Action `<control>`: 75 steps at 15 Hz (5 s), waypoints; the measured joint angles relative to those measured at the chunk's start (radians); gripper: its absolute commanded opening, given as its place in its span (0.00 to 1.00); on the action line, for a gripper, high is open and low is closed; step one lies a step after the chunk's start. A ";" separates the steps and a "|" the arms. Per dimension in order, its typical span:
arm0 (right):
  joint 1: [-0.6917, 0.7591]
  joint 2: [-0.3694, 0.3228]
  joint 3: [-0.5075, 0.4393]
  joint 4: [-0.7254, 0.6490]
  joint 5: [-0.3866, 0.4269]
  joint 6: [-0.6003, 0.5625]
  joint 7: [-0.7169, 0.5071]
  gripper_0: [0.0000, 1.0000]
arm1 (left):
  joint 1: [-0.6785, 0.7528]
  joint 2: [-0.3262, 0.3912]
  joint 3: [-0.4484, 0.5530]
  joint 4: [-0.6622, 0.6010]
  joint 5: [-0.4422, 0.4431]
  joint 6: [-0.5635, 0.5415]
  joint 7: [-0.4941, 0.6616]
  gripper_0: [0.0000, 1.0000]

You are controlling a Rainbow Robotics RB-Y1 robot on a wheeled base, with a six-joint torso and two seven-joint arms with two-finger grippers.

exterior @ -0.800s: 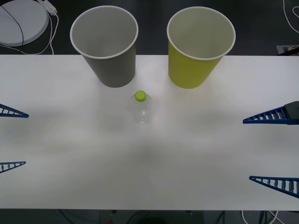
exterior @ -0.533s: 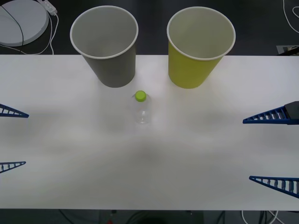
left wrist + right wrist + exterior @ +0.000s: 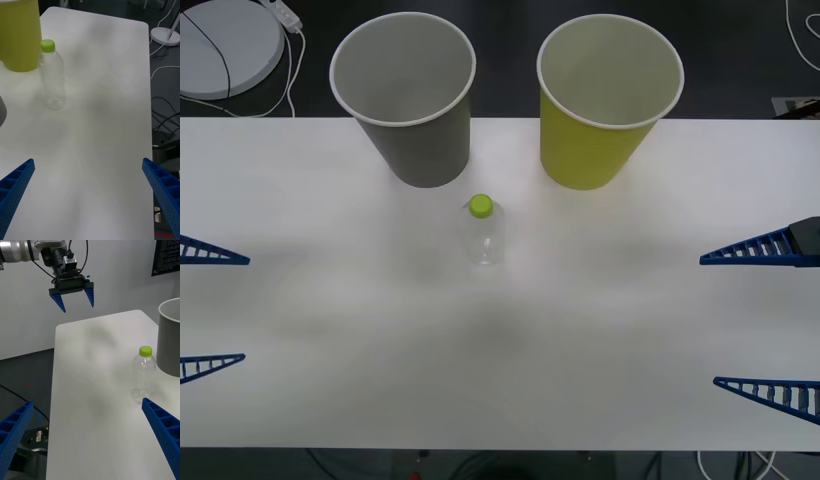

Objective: Put the can into the green bin and the plastic bottle into the gray bin

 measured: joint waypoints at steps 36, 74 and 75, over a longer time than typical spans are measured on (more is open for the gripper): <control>0.000 0.000 0.000 0.000 0.000 0.000 0.000 1.00 | -0.135 -0.267 -0.433 -0.003 -0.205 0.532 -0.033 1.00; 0.000 0.000 0.000 0.000 0.000 0.000 0.000 1.00 | -0.334 -0.550 -0.623 0.000 -0.642 0.726 0.280 1.00; 0.000 0.000 0.000 0.000 0.000 0.000 0.000 1.00 | -0.338 -0.556 -0.629 0.000 -0.651 0.727 0.287 1.00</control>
